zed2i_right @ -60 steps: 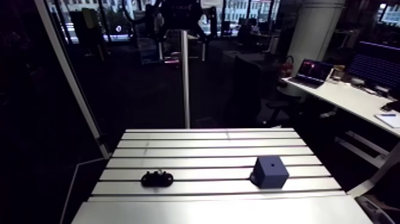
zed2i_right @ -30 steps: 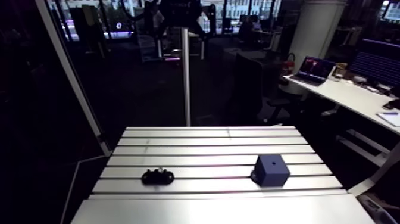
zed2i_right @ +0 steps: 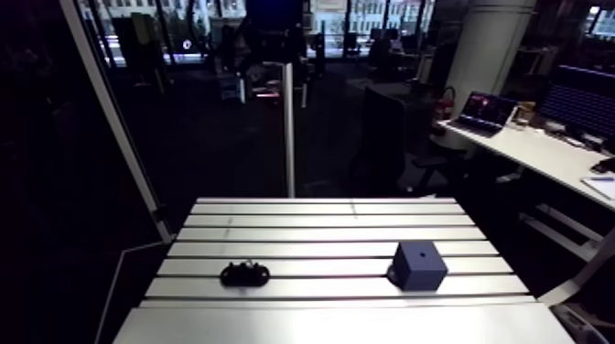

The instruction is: Pick up the M10 bolt and insert it into the hole until fully seated.

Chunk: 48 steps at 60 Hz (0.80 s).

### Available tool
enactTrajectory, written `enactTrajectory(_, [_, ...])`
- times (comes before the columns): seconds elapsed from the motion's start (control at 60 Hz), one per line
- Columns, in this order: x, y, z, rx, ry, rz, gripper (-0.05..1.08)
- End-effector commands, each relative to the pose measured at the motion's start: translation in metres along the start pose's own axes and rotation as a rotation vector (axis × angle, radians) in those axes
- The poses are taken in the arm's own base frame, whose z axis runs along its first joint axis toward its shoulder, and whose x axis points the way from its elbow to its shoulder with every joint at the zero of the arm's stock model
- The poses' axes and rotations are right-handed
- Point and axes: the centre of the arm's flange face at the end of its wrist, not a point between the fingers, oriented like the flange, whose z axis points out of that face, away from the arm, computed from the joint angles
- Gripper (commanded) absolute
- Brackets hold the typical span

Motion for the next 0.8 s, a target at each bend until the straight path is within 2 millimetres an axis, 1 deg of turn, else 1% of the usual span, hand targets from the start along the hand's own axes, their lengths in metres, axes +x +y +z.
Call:
enactTrajectory(0.017, [-0.008, -0.029, 0.029, 0.000, 0.014, -0.011, 0.01])
enactTrajectory(0.033, [-0.008, -0.029, 0.029, 0.000, 0.014, -0.011, 0.01])
enactTrajectory(0.083, [-0.010, -0.031, 0.038, -0.006, 0.014, -0.004, 0.01])
enactTrajectory(0.1, [-0.010, -0.031, 0.038, -0.006, 0.014, -0.004, 0.01])
enactTrajectory(0.117, [-0.011, -0.032, 0.044, -0.011, 0.012, 0.000, 0.01])
enactTrajectory(0.133, [-0.011, -0.032, 0.044, -0.011, 0.012, 0.000, 0.01])
enactTrajectory(0.15, [-0.013, -0.035, 0.050, -0.022, 0.013, 0.000, 0.01])
enactTrajectory(0.167, [-0.013, -0.035, 0.050, -0.022, 0.013, 0.000, 0.01])
enactTrajectory(0.183, [-0.015, -0.038, 0.055, -0.037, 0.017, 0.000, 0.01])
enactTrajectory(0.267, [-0.018, -0.042, 0.065, -0.070, 0.030, 0.001, 0.01])
enactTrajectory(0.3, [-0.021, -0.046, 0.074, -0.100, 0.051, 0.000, 0.01])
enactTrajectory(0.383, [-0.024, -0.051, 0.081, -0.114, 0.066, -0.001, 0.01])
enactTrajectory(0.433, [-0.029, -0.057, 0.090, -0.113, 0.068, -0.005, 0.01])
enactTrajectory(0.517, [-0.032, -0.057, 0.100, -0.111, 0.067, 0.004, 0.01])
enactTrajectory(0.55, [-0.035, -0.058, 0.110, -0.107, 0.072, 0.013, 0.01])
enactTrajectory(0.567, [-0.035, -0.058, 0.110, -0.107, 0.072, 0.013, 0.01])
enactTrajectory(0.683, [-0.041, -0.058, 0.128, -0.099, 0.078, 0.012, 0.01])
enactTrajectory(0.8, [-0.044, -0.059, 0.138, -0.097, 0.077, 0.009, 0.01])
